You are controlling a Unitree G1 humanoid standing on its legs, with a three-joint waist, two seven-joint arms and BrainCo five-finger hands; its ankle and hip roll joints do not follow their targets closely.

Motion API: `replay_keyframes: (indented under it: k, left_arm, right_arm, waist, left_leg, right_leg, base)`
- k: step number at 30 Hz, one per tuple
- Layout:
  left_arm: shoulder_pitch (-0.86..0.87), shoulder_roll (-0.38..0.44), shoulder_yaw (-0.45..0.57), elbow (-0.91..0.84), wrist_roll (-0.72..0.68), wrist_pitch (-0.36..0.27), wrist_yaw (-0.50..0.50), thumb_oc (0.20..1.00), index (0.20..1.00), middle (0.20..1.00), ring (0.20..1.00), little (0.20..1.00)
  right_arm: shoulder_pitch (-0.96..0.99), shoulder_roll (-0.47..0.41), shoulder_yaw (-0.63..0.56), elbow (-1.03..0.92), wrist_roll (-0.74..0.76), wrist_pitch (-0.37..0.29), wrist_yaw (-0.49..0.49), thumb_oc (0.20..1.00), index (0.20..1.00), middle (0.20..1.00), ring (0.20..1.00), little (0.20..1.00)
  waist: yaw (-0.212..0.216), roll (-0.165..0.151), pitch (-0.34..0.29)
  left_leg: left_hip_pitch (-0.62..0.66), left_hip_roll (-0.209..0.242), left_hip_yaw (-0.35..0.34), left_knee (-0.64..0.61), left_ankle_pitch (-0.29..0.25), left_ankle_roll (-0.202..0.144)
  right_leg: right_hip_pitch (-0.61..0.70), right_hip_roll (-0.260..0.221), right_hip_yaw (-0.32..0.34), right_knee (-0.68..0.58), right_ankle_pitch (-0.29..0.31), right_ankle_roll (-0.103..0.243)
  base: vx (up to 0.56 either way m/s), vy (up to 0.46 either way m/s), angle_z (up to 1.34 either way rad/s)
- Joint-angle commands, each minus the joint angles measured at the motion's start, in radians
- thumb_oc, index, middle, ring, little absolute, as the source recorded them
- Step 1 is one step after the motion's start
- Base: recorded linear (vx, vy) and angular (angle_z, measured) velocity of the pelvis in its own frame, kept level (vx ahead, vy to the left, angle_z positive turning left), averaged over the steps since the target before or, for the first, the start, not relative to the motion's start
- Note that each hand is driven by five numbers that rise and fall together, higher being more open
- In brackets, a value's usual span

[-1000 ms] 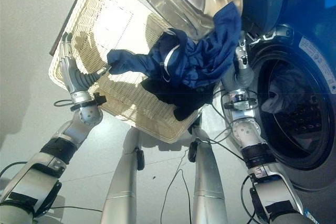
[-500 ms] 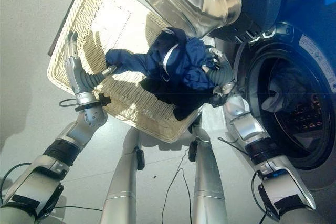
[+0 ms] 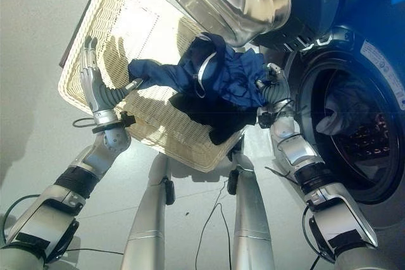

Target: Put the clothes into the washing machine.

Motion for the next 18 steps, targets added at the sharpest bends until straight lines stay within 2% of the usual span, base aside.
replay_keyframes:
  k: [1,3,6,12,14,18]
  left_arm:
    - [-0.021,-0.034,0.036,-0.018,0.022,-0.029,0.036,1.000,1.000,1.000,1.000,1.000]
    - [-0.015,-0.036,0.036,-0.029,0.026,-0.021,0.039,1.000,1.000,1.000,1.000,1.000]
    - [-0.012,-0.028,0.032,-0.037,0.020,-0.022,0.037,1.000,1.000,1.000,1.000,1.000]
    - [-0.009,-0.034,0.033,-0.041,0.028,-0.022,0.038,1.000,1.000,1.000,1.000,1.000]
    - [-0.009,-0.040,0.034,-0.046,0.028,-0.018,0.036,1.000,1.000,1.000,1.000,1.000]
    - [-0.003,-0.050,0.038,-0.054,0.035,-0.020,0.029,1.000,1.000,1.000,1.000,1.000]
  right_arm:
    - [0.009,-0.064,0.032,-0.055,-0.049,-0.021,-0.037,0.200,0.200,0.200,0.200,0.200]
    - [0.026,-0.077,0.052,-0.060,-0.102,-0.022,-0.017,0.200,0.200,0.200,0.200,0.200]
    - [0.036,-0.078,0.068,-0.078,-0.066,-0.057,-0.018,0.200,0.200,0.200,0.200,0.200]
    - [0.045,-0.065,0.072,-0.106,-0.111,-0.111,0.001,0.200,0.200,0.200,0.200,0.200]
    - [0.039,-0.053,0.102,-0.146,-0.186,-0.107,0.043,0.200,0.200,0.200,0.200,0.200]
    - [0.018,-0.041,0.154,-0.171,-0.245,-0.077,0.074,0.200,0.200,0.200,0.200,0.200]
  waist:
    - [-0.031,0.056,-0.009]
    - [-0.032,0.055,-0.009]
    - [-0.033,0.052,-0.009]
    - [-0.037,0.053,-0.009]
    - [-0.037,0.054,-0.009]
    - [-0.030,0.057,-0.009]
  left_leg:
    - [-0.047,-0.054,0.011,0.126,-0.067,-0.016]
    - [-0.046,-0.052,0.013,0.118,-0.064,-0.013]
    - [-0.050,-0.053,0.010,0.125,-0.066,-0.015]
    - [-0.052,-0.054,0.010,0.124,-0.065,-0.014]
    - [-0.053,-0.055,0.011,0.124,-0.063,-0.014]
    - [-0.048,-0.057,0.009,0.125,-0.062,-0.014]
  right_leg:
    - [0.068,0.043,-0.042,-0.305,0.280,0.120]
    - [0.068,0.040,-0.047,-0.307,0.283,0.121]
    - [0.066,0.041,-0.045,-0.307,0.283,0.120]
    - [0.061,0.046,-0.040,-0.303,0.279,0.119]
    - [0.061,0.044,-0.041,-0.306,0.280,0.118]
    - [0.065,0.042,-0.042,-0.304,0.277,0.115]
  base:
    - [0.00,0.000,0.00]
    - [0.00,0.000,0.00]
    - [0.00,0.000,0.00]
    - [0.00,0.000,0.00]
    - [0.00,0.000,0.00]
    - [0.00,0.000,0.00]
